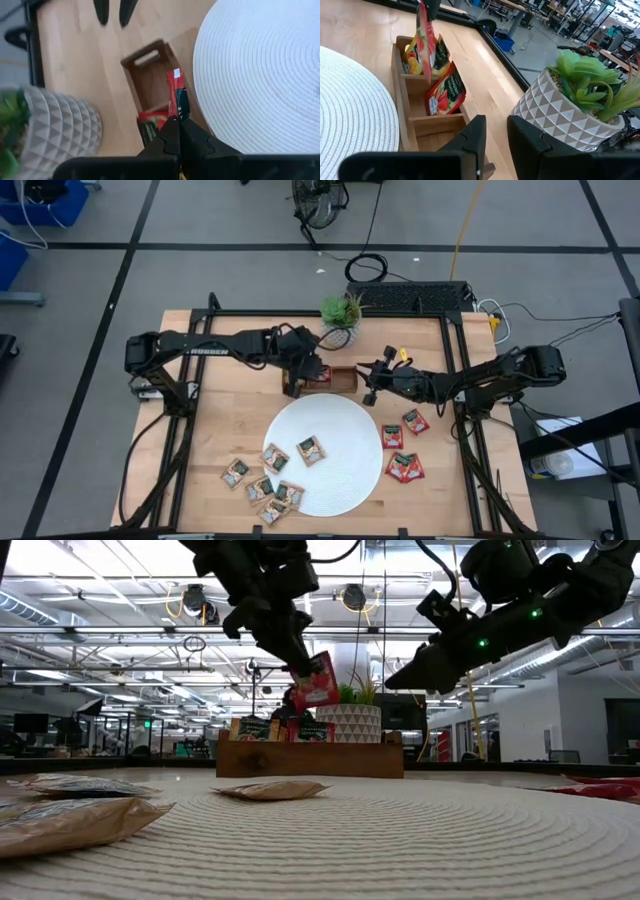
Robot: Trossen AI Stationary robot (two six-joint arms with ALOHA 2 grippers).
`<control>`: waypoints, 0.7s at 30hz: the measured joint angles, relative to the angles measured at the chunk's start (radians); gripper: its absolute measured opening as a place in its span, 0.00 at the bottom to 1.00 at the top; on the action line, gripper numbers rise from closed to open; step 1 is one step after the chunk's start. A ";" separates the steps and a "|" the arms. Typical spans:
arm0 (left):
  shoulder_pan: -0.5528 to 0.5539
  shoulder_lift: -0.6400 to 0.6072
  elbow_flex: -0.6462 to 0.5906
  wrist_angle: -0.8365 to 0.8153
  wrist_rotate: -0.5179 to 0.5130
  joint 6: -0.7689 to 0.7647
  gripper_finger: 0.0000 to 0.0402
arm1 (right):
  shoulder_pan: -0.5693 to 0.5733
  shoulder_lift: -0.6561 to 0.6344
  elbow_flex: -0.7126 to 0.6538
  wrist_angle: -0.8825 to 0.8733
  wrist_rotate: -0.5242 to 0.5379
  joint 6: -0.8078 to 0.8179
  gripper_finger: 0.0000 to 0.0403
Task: Pick & Place Tea
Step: Put the strawberry tea bag into the wooden organizer
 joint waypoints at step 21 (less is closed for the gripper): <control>0.042 0.168 -0.001 0.014 -0.017 0.062 0.00 | 0.000 0.000 0.000 -0.007 0.001 0.000 0.17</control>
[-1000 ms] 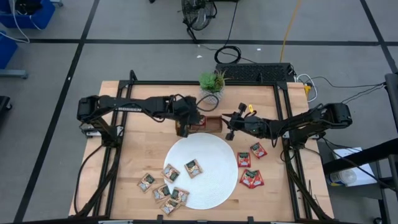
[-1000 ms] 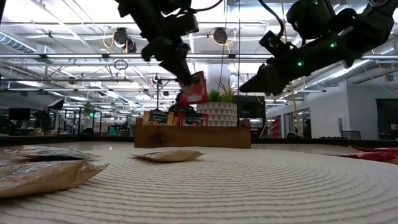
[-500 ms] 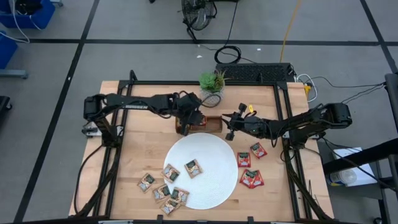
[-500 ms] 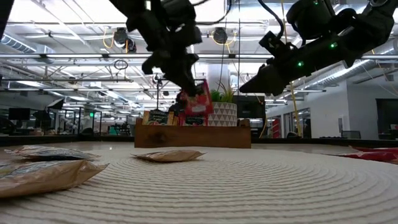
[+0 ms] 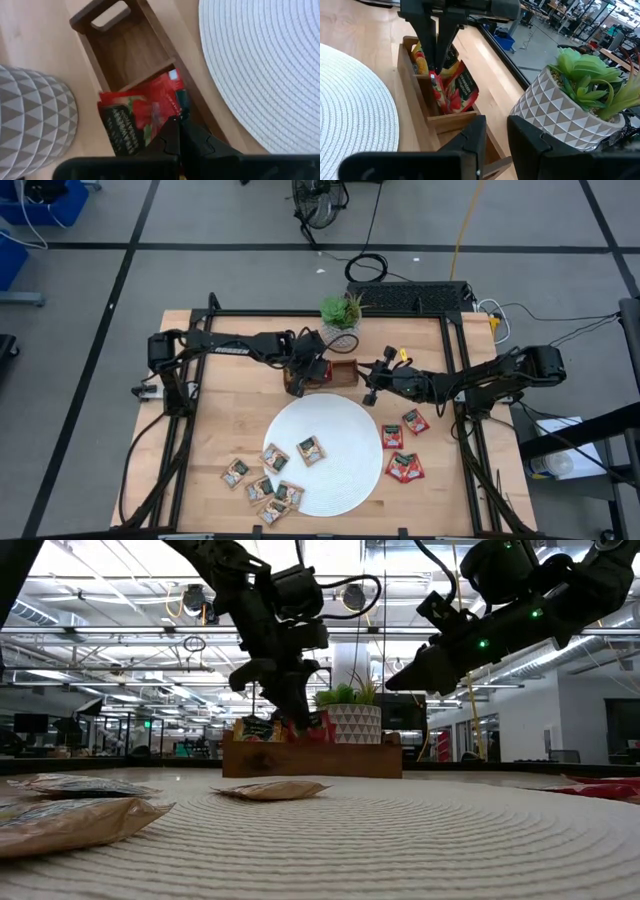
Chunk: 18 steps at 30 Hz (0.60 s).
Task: Pick & Place Tea
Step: Put the strawberry tea bag into the wooden organizer
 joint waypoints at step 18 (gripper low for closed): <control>0.024 -0.002 0.000 0.014 0.000 -0.008 0.01 | 0.000 0.000 0.000 0.000 0.000 0.000 0.17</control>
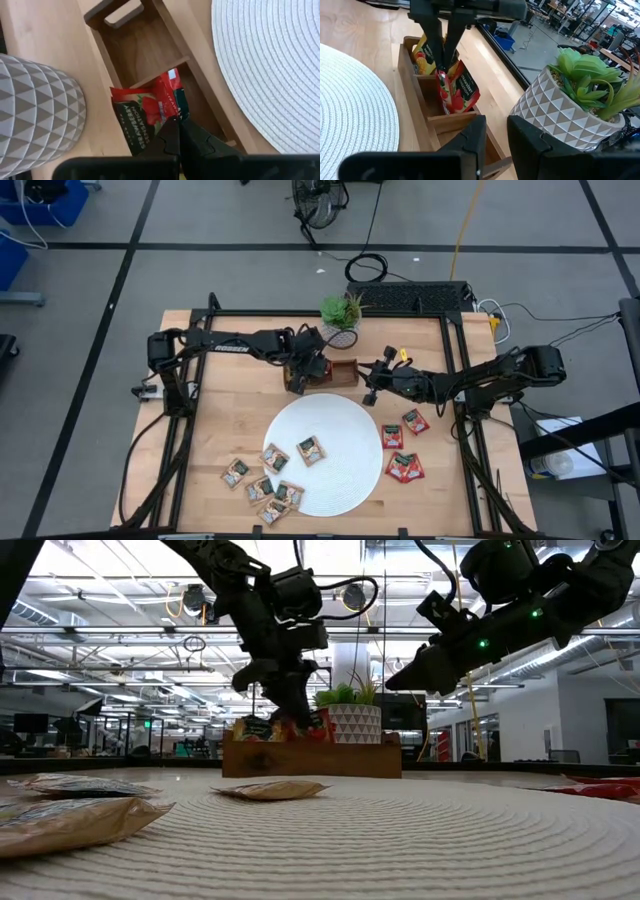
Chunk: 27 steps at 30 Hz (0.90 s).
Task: Pick & Place Tea
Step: Put the strawberry tea bag into the wooden organizer
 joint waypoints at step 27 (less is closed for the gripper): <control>-0.053 0.012 0.000 0.072 -0.414 -0.138 0.43 | 0.000 0.000 0.000 0.000 0.000 0.014 0.17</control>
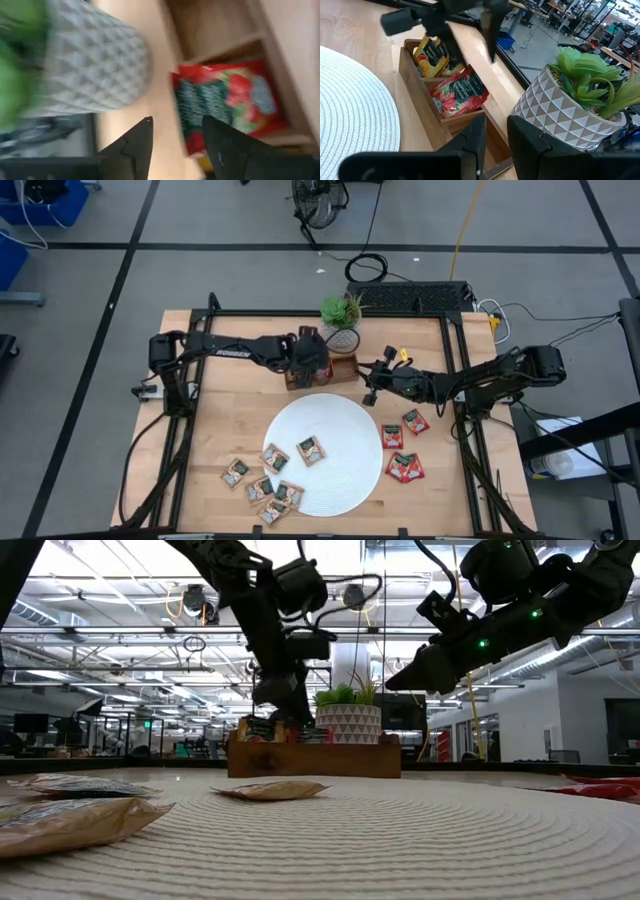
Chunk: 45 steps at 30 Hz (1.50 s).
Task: Pick & Place Tea
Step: Put the strawberry tea bag into the wooden organizer
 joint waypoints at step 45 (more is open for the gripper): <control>0.010 0.242 0.281 -0.318 0.340 -0.312 0.00 | -0.019 0.000 0.000 0.008 0.000 -0.004 0.16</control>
